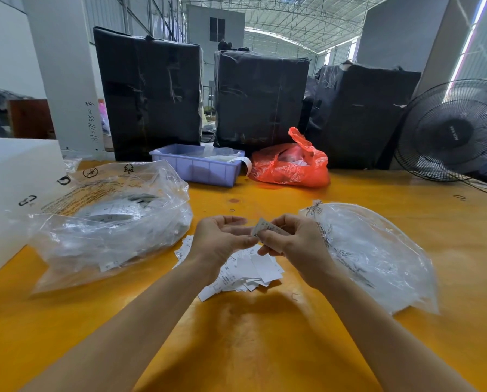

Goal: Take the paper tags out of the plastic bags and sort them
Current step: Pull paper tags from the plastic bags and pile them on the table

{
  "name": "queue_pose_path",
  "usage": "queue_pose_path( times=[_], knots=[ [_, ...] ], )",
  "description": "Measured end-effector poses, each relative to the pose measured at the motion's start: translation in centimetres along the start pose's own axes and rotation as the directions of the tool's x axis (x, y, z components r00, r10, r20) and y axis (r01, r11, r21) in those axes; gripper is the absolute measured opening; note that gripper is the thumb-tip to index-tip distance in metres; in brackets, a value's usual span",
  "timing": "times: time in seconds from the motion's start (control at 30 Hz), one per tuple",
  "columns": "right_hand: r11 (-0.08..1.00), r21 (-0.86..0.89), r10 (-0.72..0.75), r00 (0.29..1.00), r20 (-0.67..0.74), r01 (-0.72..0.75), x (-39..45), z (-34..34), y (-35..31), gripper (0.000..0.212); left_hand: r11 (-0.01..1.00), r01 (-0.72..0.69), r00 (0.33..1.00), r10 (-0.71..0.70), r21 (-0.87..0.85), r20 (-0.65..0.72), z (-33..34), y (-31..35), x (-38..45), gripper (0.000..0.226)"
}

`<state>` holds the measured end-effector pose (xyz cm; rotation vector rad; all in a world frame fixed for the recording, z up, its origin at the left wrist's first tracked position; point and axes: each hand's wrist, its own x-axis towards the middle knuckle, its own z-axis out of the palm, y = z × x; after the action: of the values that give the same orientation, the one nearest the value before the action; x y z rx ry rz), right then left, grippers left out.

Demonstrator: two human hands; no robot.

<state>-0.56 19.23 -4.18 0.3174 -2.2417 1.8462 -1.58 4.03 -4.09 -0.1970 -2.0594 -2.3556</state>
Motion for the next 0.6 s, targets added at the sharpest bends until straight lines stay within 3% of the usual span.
queue_pose_path(
  times=[0.13,0.4,0.6],
  knots=[
    [1.000,0.018,0.018,0.999,0.043,-0.019,0.08,-0.21,0.06,0.015,1.000,-0.021,1.000,0.021,0.010,-0.002,-0.13,0.29,-0.05,0.039],
    [1.000,-0.009,-0.029,1.000,-0.011,0.029,0.02,-0.09,-0.08,0.013,1.000,0.011,0.999,-0.011,0.010,0.030,0.05,0.55,-0.30,0.036],
    [0.999,-0.028,0.017,0.995,0.096,-0.015,-0.21,-0.39,-0.62,0.016,0.998,-0.027,1.000,0.028,0.060,-0.001,-0.15,0.59,-0.12,0.027]
  ],
)
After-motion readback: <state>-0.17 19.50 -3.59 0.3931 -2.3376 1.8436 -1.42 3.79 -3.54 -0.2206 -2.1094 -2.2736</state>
